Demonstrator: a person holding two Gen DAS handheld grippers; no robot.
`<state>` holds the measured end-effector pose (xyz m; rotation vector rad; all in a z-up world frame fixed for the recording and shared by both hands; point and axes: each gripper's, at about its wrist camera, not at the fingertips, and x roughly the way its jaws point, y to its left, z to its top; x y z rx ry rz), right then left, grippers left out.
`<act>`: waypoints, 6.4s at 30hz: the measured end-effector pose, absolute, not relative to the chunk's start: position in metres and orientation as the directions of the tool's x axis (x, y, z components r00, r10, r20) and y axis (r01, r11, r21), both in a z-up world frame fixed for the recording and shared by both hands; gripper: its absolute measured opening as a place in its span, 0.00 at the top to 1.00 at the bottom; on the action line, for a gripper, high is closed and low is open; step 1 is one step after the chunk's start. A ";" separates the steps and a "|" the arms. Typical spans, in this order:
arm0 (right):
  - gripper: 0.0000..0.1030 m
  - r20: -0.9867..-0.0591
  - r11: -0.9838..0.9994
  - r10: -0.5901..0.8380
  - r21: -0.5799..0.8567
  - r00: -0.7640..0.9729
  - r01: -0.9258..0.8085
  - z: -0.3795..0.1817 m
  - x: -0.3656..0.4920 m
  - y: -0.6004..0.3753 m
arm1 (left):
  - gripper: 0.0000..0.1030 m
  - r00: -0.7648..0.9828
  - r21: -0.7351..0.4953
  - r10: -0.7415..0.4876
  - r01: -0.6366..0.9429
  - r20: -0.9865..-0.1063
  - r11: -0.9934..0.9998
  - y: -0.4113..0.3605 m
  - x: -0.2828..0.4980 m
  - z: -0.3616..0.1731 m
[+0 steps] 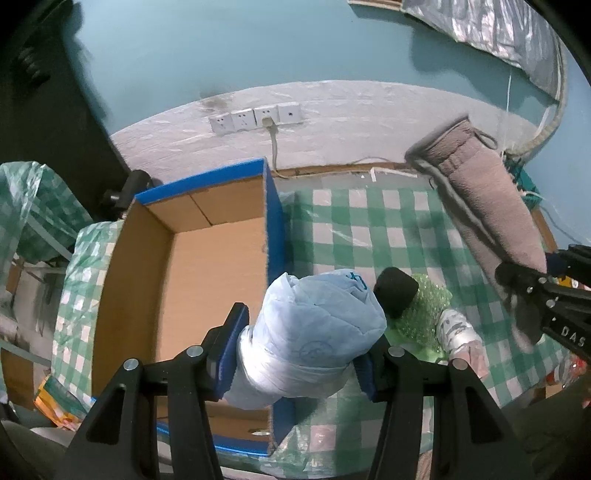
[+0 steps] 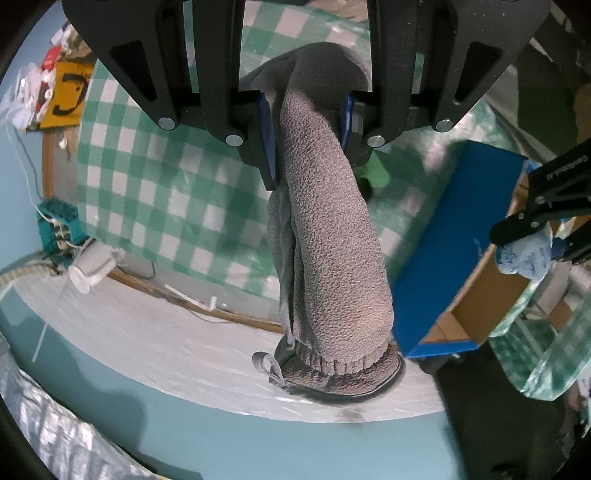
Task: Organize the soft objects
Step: 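Carry fleece tube into box with right tool while left tool drops blue bag in, then move both tools back over the remaining items on the tablecloth, then grasp silver-taped bundle with right tool while left tool grasps black sponge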
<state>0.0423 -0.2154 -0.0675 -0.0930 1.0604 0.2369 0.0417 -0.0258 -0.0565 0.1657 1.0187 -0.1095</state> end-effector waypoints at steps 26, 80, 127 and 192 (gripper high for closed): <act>0.74 -0.867 0.883 0.282 0.067 0.412 -0.465 -0.053 0.083 -0.079 | 0.48 0.532 0.083 0.106 -0.066 -0.840 0.994 0.086 0.043 -0.054; 0.38 -0.854 0.880 0.314 0.098 0.415 -0.464 -0.044 0.093 -0.029 | 0.20 0.503 0.109 0.184 -0.175 -0.844 0.978 0.131 0.037 -0.069; 0.34 -0.903 0.975 0.142 0.056 0.405 -0.217 -0.087 0.051 -0.207 | 0.18 0.556 0.100 0.001 0.148 -0.831 0.984 -0.038 0.037 -0.066; 0.58 -0.965 0.991 0.136 0.133 0.225 -0.030 -0.200 0.085 -0.302 | 0.14 0.307 0.013 -0.083 0.298 -0.948 0.954 -0.135 0.109 -0.187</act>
